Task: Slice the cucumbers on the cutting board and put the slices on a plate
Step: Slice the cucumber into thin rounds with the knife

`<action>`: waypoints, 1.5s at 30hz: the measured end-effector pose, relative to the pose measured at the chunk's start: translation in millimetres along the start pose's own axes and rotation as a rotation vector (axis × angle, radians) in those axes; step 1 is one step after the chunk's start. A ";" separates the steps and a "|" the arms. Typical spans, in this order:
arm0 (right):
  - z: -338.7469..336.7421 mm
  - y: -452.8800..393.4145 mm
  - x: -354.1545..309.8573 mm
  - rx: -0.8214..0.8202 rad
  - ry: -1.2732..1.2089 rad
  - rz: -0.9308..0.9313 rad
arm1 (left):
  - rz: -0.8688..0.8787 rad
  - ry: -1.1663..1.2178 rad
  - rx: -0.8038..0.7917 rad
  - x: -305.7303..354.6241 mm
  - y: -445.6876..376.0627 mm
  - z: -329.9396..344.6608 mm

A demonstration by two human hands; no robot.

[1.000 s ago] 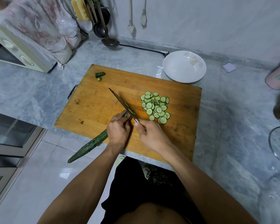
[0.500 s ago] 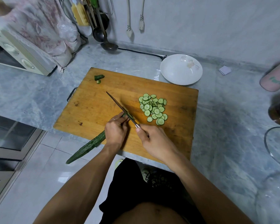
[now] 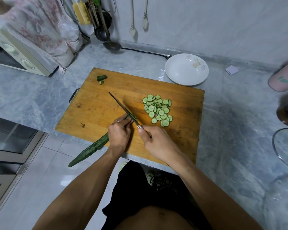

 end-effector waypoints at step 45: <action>1.5 7.9 -2.3 -0.001 0.017 -0.018 | -0.028 0.029 0.016 -4.2 1.3 -0.5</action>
Point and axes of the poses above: each hand's wrist, its own y-axis away from the middle knuckle, its own z-axis out of the palm, x = y × z, the point moved 10 cm from there along -y, towards the middle knuckle, and after that the axes turned 10 degrees about -x, right-handed, at the moved point
